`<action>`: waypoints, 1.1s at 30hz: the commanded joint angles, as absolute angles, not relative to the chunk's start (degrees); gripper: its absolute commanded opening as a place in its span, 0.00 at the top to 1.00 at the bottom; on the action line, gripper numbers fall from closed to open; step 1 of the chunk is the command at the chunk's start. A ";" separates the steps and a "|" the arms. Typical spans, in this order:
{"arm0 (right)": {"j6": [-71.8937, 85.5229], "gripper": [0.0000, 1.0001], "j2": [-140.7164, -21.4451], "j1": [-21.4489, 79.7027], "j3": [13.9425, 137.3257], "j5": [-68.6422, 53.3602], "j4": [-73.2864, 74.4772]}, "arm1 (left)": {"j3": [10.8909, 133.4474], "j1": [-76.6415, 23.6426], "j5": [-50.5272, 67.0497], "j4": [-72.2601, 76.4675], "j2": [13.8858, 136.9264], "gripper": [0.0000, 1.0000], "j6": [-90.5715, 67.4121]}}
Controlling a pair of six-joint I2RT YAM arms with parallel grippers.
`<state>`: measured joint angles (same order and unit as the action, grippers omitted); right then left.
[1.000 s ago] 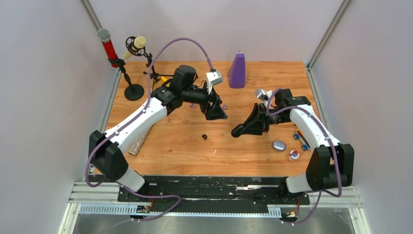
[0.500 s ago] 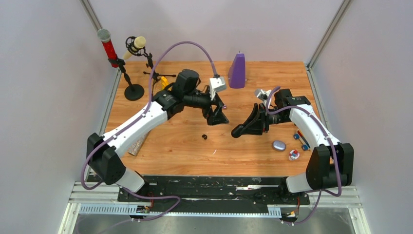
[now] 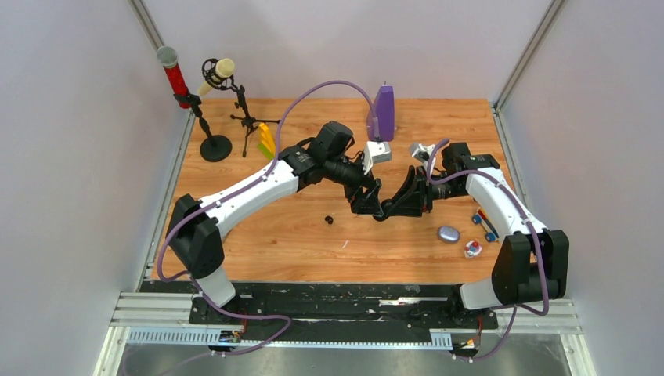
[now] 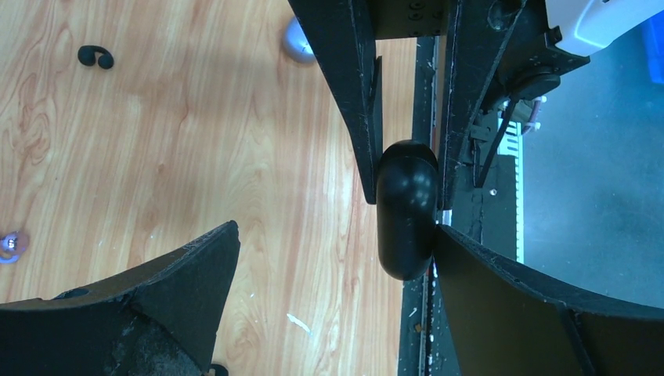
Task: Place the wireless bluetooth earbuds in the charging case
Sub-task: Open the charging case.
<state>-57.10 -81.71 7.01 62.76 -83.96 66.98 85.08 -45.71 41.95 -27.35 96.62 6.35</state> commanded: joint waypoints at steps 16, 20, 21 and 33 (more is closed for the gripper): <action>-58.83 1.00 -80.91 7.46 64.42 -87.47 67.15 | 85.62 -42.89 40.03 -25.83 92.23 0.00 7.22; -58.81 1.00 -81.17 7.46 64.51 -87.45 67.15 | 85.19 -42.89 39.69 -25.54 90.99 0.00 7.33; -58.80 1.00 -81.21 7.45 64.51 -87.52 67.15 | 84.97 -42.87 39.54 -25.44 90.93 0.00 7.35; -58.76 1.00 -81.52 7.34 64.60 -87.12 67.15 | 85.86 -41.31 38.72 -28.09 88.44 0.00 9.97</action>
